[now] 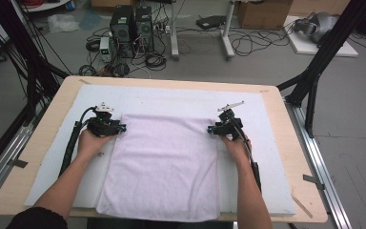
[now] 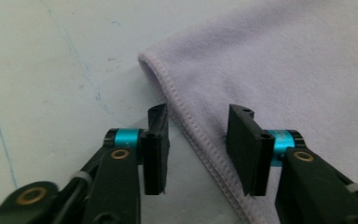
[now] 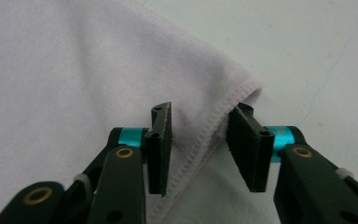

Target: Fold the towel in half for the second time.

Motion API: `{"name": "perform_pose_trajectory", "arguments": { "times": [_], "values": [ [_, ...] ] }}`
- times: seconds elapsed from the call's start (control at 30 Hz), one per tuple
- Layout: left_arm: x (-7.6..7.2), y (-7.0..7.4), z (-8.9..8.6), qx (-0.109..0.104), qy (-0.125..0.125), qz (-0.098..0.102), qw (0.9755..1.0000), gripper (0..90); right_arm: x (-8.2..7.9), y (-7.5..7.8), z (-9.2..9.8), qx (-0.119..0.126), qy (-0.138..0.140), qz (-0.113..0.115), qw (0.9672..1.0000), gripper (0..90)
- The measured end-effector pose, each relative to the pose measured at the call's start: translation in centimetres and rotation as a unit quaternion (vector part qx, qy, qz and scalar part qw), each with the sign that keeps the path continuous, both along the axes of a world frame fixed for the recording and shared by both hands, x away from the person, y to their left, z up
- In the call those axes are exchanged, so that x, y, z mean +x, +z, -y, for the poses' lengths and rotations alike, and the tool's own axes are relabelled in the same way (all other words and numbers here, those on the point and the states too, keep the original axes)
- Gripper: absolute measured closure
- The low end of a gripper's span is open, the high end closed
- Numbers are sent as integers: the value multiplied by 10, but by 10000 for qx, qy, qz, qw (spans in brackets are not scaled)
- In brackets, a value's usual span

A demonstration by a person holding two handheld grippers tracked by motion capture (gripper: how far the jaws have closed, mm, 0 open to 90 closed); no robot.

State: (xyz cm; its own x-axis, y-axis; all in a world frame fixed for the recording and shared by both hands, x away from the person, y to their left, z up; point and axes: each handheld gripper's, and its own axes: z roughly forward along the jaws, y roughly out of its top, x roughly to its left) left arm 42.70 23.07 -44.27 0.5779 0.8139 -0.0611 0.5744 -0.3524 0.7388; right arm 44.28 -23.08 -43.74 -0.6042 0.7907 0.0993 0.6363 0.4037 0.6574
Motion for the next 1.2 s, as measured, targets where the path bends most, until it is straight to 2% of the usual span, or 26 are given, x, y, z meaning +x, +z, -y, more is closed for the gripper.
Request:
{"name": "perform_pose_trajectory", "arguments": {
  "times": [0.1,0.17,0.27,0.37,0.47,0.57,0.7,0.73,0.93,1.07,1.2],
  "values": [
    [0,0,0,-30,16,-21,10000,645,0,0,0,87,51,-55,9999,705],
    [0,0,2,-95,-75,-58,9999,715,0,0,-1,209,186,-159,9995,812],
    [0,0,2,-176,-132,-112,9997,814,0,0,-2,222,168,-196,9994,825],
    [1,-1,0,-338,-68,-205,9992,835,1,-1,0,369,154,-288,9988,844],
    [2,-1,-2,-410,-78,-238,9988,845,2,-1,2,452,165,-336,9983,852],
    [2,2,-7,-537,-20,-240,9983,849,2,2,8,689,174,-389,9967,854],
    [-1,10,-10,-689,-26,-143,9975,850,-2,10,15,940,244,-289,9948,854],
    [-2,11,-10,-705,-34,-109,9974,850,-3,13,15,958,253,-321,9946,853],
    [-11,27,-15,-957,-163,151,9952,850,-11,29,15,997,468,-149,9938,853],
    [-22,40,-19,-949,-352,324,9943,850,-20,41,18,1104,586,-49,9921,852],
    [-39,49,-21,-933,-497,544,9929,850,-37,52,20,1147,746,98,9905,852]
  ]
}}
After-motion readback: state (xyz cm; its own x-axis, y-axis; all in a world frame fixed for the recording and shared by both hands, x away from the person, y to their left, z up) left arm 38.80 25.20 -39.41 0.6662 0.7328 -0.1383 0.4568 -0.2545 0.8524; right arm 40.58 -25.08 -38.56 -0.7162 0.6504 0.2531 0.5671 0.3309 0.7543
